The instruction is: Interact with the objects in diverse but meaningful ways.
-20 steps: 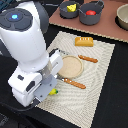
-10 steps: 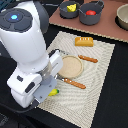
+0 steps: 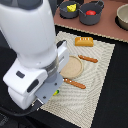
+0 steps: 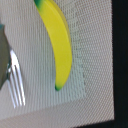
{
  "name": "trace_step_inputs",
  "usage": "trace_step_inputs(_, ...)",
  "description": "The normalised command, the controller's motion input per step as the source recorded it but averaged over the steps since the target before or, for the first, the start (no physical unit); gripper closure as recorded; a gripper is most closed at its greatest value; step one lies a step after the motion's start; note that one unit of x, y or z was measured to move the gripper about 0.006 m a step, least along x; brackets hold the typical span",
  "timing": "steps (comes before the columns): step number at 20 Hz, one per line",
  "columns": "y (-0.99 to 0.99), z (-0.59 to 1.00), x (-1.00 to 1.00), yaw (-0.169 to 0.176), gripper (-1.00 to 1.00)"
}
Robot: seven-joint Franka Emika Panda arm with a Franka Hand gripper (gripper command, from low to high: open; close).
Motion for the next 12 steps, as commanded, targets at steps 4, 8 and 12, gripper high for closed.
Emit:
trace_step_inputs(4, 0.8, 0.26, 0.14, 0.055, -1.0)
trace_step_inputs(8, 0.73, 0.41, 0.31, 0.092, -1.0)
trace_step_inputs(12, 0.68, 0.28, 0.35, 0.095, -1.0)
